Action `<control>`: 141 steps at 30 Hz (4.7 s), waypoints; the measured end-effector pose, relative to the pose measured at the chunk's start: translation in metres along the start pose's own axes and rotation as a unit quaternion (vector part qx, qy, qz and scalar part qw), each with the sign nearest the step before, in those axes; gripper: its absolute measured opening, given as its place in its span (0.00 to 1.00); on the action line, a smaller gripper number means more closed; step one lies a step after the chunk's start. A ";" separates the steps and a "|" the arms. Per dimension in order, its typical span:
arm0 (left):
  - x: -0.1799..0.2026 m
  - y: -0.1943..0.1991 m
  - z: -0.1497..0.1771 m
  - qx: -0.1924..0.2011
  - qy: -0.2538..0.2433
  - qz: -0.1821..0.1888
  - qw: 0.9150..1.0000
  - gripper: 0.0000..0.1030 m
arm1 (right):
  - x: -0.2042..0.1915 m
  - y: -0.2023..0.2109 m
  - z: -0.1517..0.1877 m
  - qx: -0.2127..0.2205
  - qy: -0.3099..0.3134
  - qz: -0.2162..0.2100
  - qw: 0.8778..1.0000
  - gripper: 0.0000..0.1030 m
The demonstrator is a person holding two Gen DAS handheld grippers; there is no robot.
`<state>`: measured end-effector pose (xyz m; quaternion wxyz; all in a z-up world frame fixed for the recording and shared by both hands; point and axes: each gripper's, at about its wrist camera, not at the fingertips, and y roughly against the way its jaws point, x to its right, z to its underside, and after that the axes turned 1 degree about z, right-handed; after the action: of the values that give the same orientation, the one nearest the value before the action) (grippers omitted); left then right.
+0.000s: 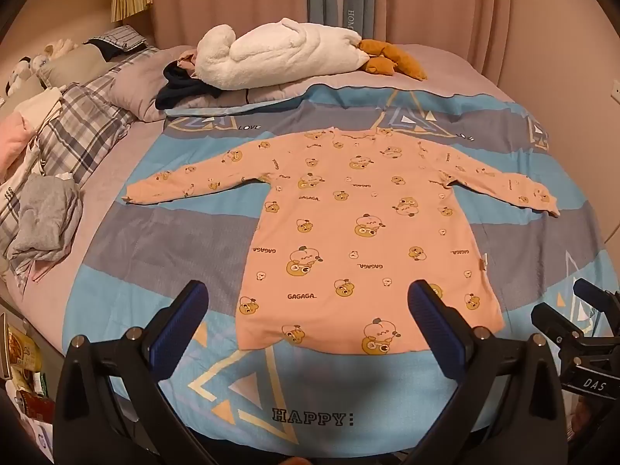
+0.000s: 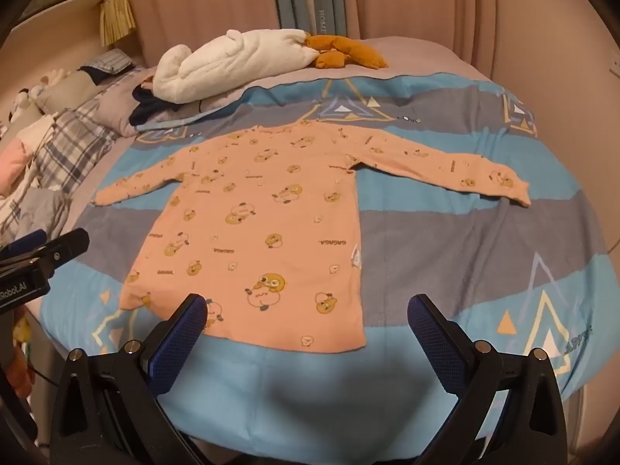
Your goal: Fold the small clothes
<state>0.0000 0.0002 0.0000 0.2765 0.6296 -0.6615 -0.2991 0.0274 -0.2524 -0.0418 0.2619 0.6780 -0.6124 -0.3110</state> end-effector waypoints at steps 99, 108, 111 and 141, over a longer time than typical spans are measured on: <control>0.009 -0.032 0.005 -0.033 -0.001 0.012 0.999 1.00 | 0.013 -0.003 -0.002 0.005 -0.015 0.017 1.000 0.99; -0.011 -0.082 0.001 -0.076 0.092 0.126 0.985 1.00 | 0.105 -0.037 0.002 0.021 -0.177 -0.061 0.982 0.99; -0.019 -0.102 -0.004 -0.080 0.141 0.167 0.973 1.00 | 0.157 -0.050 0.004 0.046 -0.267 -0.085 0.959 0.99; -0.077 -0.184 -0.047 -0.077 0.199 0.112 0.970 1.00 | 0.294 -0.139 -0.135 0.126 -0.374 -0.046 0.918 0.08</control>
<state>0.1619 0.0699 -0.1047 0.4821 0.5754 -0.6343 -0.1846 0.2373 -0.5322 -0.0835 -0.0888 0.5669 -0.6681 -0.4736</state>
